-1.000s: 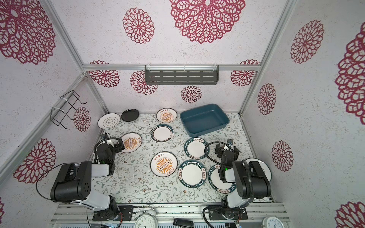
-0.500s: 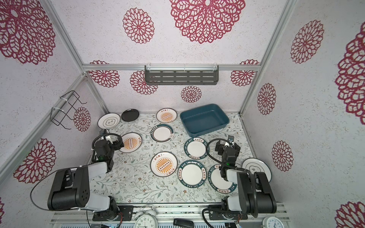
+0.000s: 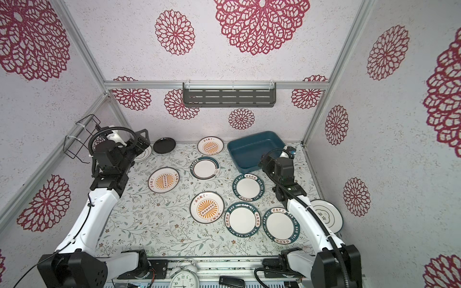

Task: Place the plates into the plastic bin on the countertop
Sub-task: 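Raise both arms and move the right gripper toward the green-rimmed HAO SHI HAO WEI plate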

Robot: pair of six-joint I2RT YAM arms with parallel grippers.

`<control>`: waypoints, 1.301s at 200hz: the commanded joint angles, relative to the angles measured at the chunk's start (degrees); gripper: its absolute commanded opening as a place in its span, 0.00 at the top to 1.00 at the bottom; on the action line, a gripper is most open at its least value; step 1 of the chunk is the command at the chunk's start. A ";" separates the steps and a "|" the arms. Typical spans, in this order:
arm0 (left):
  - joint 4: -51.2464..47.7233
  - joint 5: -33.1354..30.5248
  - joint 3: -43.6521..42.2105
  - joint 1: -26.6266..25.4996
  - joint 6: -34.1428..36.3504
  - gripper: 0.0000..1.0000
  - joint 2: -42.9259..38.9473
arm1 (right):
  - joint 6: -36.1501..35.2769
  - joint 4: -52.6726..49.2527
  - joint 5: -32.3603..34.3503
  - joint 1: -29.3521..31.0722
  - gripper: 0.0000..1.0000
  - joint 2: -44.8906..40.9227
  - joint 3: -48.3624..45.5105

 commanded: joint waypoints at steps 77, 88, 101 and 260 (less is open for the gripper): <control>12.19 10.75 1.62 -15.36 -16.43 0.03 4.74 | 13.15 4.46 -13.73 11.31 0.01 4.13 9.60; 14.84 12.19 1.03 -15.02 -17.14 0.03 5.10 | 12.79 9.29 -18.73 10.88 0.01 4.51 8.91; 15.49 14.05 1.55 -14.64 -16.88 0.03 5.81 | 13.09 17.56 -23.44 10.24 0.01 4.79 6.51; -5.04 30.82 15.62 -20.10 -6.69 0.03 17.63 | 12.53 -3.82 -11.42 -2.88 0.01 -0.85 -12.95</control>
